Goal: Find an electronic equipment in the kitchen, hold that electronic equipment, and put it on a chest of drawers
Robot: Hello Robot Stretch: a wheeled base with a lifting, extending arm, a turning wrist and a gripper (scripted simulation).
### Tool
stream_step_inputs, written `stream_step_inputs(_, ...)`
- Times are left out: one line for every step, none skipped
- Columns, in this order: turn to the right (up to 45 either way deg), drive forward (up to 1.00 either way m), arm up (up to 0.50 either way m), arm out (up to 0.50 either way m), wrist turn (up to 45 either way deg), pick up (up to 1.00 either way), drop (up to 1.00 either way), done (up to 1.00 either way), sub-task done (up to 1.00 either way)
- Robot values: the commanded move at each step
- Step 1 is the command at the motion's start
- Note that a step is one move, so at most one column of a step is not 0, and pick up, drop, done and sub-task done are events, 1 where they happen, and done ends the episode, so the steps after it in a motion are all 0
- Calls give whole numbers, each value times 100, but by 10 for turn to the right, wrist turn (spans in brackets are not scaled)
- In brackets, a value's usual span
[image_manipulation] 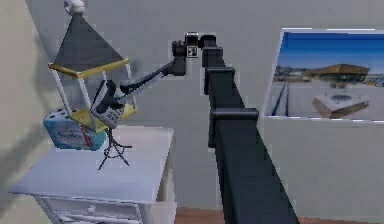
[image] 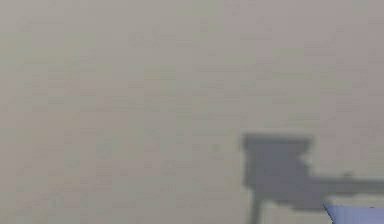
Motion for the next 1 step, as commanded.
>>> stream_step_inputs(0, 0, 0, -10, 0, 0, 0, 0, 0)
